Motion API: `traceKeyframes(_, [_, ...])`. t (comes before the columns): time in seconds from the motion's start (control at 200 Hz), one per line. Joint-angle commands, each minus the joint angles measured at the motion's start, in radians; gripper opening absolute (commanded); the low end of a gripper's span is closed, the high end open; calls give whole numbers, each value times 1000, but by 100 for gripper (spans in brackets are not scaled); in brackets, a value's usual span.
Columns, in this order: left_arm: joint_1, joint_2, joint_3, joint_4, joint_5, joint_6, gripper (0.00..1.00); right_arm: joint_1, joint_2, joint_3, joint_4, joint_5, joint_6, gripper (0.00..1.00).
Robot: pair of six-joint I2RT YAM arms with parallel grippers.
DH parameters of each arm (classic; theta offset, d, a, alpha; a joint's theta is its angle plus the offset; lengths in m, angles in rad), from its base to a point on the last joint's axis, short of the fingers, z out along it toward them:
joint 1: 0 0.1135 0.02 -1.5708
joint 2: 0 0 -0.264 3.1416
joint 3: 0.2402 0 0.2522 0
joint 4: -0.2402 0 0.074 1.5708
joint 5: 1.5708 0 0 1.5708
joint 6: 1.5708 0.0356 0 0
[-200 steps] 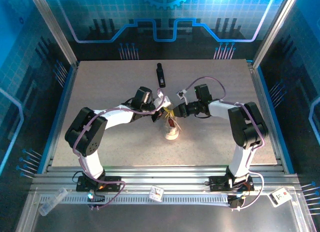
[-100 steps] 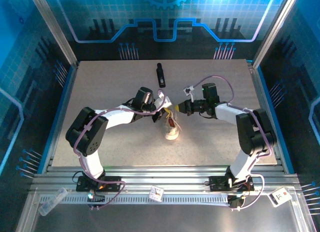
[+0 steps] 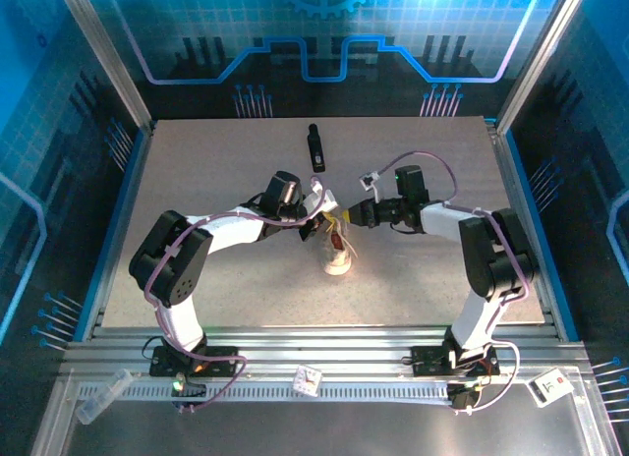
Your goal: Tie the shoes
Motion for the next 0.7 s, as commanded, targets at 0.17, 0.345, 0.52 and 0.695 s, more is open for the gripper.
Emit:
traceKeyframes(0.17, [-4, -1, 25, 17, 22, 30, 9, 5, 59, 56, -15, -63, 30, 31])
traceKeyframes(0.345, [-5, -2, 25, 16, 21, 33, 9, 20, 88, 85, -46, -82, 22, 33])
traceKeyframes(0.52, [-6, -3, 23, 17, 21, 36, 9, 32, 103, 105, -81, -82, 9, 33])
traceKeyframes(0.695, [-6, -2, 23, 21, 17, 41, 9, 42, 113, 113, -105, -93, 9, 34])
